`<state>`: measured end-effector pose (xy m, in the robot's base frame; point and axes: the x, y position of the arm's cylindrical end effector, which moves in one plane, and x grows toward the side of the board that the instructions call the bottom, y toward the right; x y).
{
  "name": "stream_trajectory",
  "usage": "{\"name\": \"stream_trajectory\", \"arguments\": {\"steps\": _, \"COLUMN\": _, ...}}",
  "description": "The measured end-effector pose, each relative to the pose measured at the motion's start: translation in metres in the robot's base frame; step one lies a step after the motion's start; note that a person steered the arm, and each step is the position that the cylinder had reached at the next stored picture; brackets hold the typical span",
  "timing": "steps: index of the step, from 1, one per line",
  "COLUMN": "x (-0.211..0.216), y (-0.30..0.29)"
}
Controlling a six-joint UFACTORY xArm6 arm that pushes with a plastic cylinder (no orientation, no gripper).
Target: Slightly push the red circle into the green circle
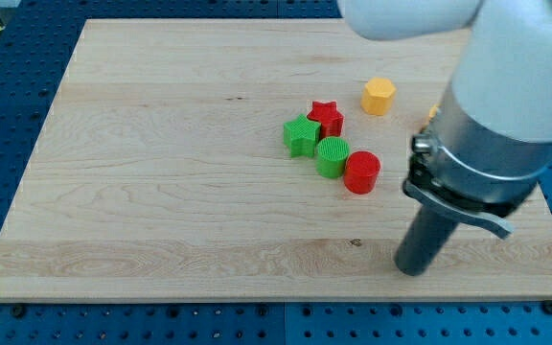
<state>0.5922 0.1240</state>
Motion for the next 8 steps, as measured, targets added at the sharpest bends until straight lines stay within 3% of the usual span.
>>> {"name": "stream_trajectory", "arguments": {"steps": 4, "x": -0.062, "y": -0.006}}
{"name": "stream_trajectory", "arguments": {"steps": 8, "x": -0.070, "y": -0.025}}
